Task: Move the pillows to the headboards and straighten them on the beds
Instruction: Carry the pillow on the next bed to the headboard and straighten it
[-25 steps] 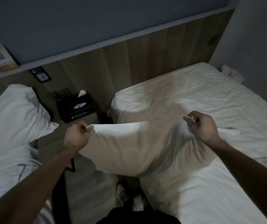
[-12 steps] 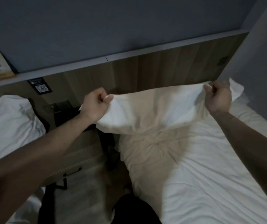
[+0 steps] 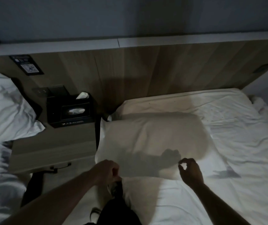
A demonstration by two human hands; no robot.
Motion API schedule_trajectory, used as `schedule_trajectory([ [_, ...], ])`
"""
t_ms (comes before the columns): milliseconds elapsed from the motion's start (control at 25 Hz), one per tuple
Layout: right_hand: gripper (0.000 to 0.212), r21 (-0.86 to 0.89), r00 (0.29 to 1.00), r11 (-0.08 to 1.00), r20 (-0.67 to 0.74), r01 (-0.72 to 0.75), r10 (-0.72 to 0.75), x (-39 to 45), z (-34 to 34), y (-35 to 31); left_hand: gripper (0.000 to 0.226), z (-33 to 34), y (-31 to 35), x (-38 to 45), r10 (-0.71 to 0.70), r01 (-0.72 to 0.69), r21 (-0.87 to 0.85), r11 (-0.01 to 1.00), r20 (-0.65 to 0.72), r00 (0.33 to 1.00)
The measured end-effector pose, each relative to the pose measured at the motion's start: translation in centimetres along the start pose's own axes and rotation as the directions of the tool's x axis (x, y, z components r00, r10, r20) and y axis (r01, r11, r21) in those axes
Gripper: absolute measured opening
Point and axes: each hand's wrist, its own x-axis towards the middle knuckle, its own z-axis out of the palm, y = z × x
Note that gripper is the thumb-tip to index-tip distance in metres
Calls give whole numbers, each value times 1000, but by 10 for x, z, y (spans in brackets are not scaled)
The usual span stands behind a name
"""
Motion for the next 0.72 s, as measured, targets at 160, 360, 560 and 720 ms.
schedule_trajectory([
  [160,37,51,993,998,102,48,-53,35,19,-58,28,-8,-32,15,-179,165,-193,967,-58,982],
  [360,61,-84,981,983,121,163,-152,104,37,-85,13,-19,-84,54,-303,206,-354,912,-243,921],
  [560,65,-401,958,871,74,283,-277,145,100,-84,52,2,-123,140,-431,140,-634,760,-332,839],
  [720,69,-405,929,859,-59,312,-365,145,163,-23,90,4,-145,205,-488,173,-639,750,-357,797],
])
